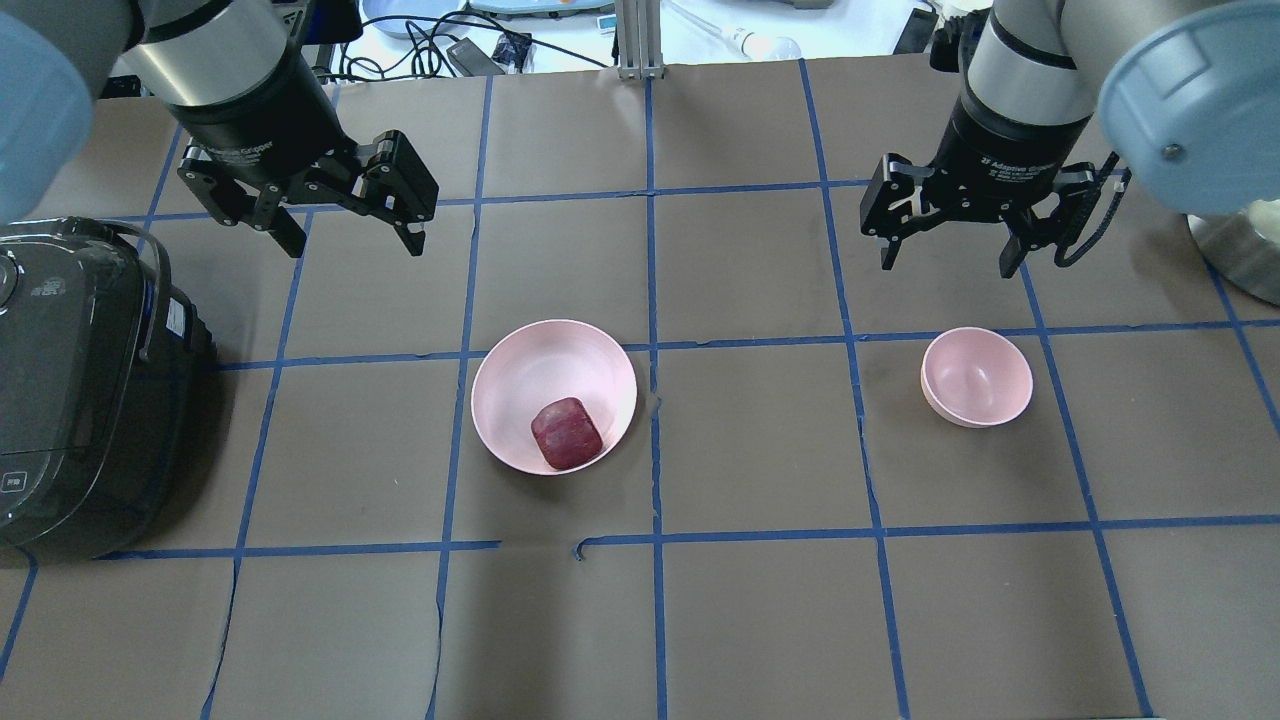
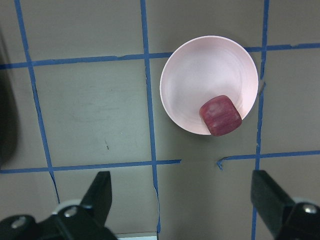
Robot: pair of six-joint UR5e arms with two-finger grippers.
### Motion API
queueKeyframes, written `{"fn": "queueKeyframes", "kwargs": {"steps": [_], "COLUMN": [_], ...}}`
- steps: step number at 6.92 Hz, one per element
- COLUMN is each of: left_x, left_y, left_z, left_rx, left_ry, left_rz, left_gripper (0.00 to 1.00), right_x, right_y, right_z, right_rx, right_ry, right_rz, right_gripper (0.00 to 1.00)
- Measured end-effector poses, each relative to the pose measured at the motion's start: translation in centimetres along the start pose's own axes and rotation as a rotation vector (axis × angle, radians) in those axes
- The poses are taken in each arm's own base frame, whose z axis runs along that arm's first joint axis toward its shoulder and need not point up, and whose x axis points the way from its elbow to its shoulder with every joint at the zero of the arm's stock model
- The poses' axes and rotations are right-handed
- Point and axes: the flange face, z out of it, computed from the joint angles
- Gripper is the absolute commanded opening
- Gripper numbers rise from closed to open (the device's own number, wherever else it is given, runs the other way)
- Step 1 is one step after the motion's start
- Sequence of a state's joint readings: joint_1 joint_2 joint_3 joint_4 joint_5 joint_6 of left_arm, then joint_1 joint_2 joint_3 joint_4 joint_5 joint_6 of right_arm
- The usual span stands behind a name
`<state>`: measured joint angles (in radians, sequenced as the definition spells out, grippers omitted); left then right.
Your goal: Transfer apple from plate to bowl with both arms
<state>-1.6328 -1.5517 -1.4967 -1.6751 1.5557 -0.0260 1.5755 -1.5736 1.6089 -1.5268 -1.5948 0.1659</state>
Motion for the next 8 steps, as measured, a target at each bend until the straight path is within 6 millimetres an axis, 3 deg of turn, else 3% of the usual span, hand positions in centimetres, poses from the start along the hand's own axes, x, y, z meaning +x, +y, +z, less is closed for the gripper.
{"fn": "queueKeyframes", "kwargs": {"steps": [3,8], "left_x": [-0.1,-0.1], "left_y": [-0.1,-0.1], "left_z": [0.0,0.1], "left_rx": [-0.001,-0.003], "left_ry": [0.004,0.003], "left_rz": [-0.003,-0.004], "left_gripper": [1.0,1.0], "right_x": [0.6,0.5], "right_y": [-0.7,-0.4], "right_z": [0.5,-0.6], "right_rx": [-0.004,0.016], "right_ry": [-0.001,-0.038], "right_rz": [0.0,0.004], "right_gripper": [1.0,1.0]}}
